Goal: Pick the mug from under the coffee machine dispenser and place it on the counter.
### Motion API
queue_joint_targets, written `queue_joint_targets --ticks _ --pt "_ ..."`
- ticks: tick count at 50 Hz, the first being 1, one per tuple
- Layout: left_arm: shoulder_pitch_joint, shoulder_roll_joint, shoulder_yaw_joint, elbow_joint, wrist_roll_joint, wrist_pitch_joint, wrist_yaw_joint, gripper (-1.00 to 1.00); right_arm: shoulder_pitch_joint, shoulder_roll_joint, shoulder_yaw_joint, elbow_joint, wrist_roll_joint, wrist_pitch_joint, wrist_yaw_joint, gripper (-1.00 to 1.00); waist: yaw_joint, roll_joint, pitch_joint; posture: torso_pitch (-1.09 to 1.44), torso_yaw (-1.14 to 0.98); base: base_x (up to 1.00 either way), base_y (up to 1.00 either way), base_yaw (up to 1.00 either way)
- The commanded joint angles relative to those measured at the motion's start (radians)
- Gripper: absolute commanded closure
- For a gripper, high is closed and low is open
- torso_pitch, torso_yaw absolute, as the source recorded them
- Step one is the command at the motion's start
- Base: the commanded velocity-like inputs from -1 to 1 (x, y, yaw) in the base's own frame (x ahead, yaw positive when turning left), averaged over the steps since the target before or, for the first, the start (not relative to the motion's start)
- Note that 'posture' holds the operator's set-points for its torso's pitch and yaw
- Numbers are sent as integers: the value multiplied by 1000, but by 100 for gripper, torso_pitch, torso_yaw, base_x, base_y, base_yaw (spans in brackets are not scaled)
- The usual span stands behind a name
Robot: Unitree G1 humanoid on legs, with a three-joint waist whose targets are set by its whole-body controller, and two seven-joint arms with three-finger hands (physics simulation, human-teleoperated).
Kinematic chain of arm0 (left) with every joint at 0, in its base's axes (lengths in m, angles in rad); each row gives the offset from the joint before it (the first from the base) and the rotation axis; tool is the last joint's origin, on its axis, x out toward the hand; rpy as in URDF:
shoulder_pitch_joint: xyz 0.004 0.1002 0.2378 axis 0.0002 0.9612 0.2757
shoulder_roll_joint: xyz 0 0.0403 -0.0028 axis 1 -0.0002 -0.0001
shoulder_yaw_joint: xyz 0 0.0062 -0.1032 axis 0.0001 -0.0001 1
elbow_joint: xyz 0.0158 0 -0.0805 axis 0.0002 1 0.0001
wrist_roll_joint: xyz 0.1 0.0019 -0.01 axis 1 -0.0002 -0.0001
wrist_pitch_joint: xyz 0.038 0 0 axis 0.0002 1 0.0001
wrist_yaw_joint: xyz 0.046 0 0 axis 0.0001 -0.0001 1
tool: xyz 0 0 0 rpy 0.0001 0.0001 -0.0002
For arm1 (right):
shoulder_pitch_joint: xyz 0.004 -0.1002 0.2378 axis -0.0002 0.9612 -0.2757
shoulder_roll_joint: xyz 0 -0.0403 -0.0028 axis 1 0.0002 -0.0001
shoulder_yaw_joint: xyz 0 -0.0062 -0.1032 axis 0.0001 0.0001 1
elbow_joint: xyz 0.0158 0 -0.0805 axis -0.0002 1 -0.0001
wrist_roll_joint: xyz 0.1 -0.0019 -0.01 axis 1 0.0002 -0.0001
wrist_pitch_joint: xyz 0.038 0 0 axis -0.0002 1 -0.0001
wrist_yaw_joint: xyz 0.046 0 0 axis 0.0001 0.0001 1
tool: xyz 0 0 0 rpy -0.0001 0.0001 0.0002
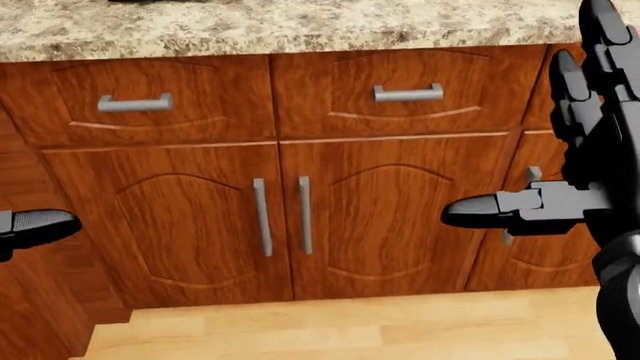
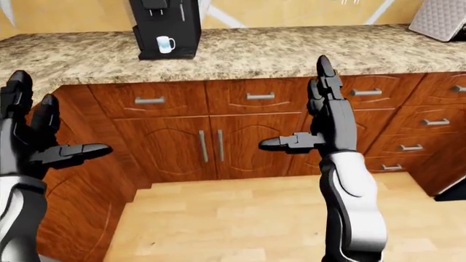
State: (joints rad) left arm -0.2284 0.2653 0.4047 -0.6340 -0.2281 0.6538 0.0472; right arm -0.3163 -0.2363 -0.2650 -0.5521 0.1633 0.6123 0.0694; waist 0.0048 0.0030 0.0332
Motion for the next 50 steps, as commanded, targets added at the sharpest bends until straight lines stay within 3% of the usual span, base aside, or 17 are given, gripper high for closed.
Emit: queue_joint_targets --ticks 1,9,14,15,18,21,24,25,27,33,36,37,38,40,46,49,50 --pt "-24 13 4 -36 -7 -26 1 -100 -26 -13 -10 -33 2 -27 -4 -100 -2 5 -8 0 0 12 0 0" --pt "-23 21 13 -38 -11 -25 2 -100 -27 -15 -13 -38 8 -24 -3 -100 -7 5 -2 0 0 14 0 0" --pt "-26 25 19 -39 -16 -20 3 -100 -31 -16 -16 -41 16 -18 -6 -100 -4 75 7 0 0 14 1 0" --pt "-25 26 21 -38 -17 -22 4 -100 -33 -17 -16 -44 20 -13 -7 -100 -1 36 0 0 0 15 8 0" --pt "-28 25 23 -27 -22 -26 8 -100 -36 -19 -18 -47 27 -9 -9 -100 -3 39 -5 0 0 14 9 0" --pt "-23 28 28 -22 -27 -31 9 -100 -39 -21 -20 -54 37 -2 -11 -100 0 7 -6 0 0 14 11 0" --pt "-19 28 29 -25 -30 -30 11 -100 -43 -23 -22 -61 44 6 -16 -100 2 -63 -14 0 0 14 12 0" --pt "-19 28 29 -22 -31 -31 11 -100 -46 -26 -24 -62 47 9 -17 -100 -12 -22 -4 0 0 14 12 0" --pt "-18 27 31 -17 -35 -35 12 -100 -46 -29 -25 -65 50 13 -19 -100 -9 -45 -6 0 0 14 13 0" --pt "-24 38 41 -25 -47 -20 19 -100 -55 -34 -27 -76 62 30 -28 -100 -12 -9 5 0 0 14 16 0" --pt "-26 41 42 -26 -52 -17 21 -100 -64 -37 -31 -77 71 40 -33 -100 -19 49 -3 0 0 11 18 0" --pt "-28 44 45 -27 -56 -13 22 -100 -70 -38 -34 -77 78 46 -38 -100 -19 85 -18 0 0 3 21 0" --pt "-28 45 46 -29 -58 -10 24 -100 -72 -39 -35 -81 85 51 -42 -100 -23 89 -37 0 0 0 21 0" --pt "-29 48 48 -31 -60 -6 26 -100 -76 -43 -33 -86 93 57 -46 -100 -10 72 -16 0 0 0 22 0" --pt "-29 52 53 -34 -64 -4 27 -100 -78 -49 -34 -96 104 65 -51 -100 -5 2 -12 0 0 0 22 0" --pt "-25 51 52 -33 -60 -11 27 -100 -74 -50 -32 -95 104 61 -50 -100 -3 -61 -19 0 0 0 23 0" --pt "-26 52 52 -33 -60 -10 27 -100 -73 -50 -32 -95 104 60 -49 -100 -5 -44 -16 0 0 0 22 0"
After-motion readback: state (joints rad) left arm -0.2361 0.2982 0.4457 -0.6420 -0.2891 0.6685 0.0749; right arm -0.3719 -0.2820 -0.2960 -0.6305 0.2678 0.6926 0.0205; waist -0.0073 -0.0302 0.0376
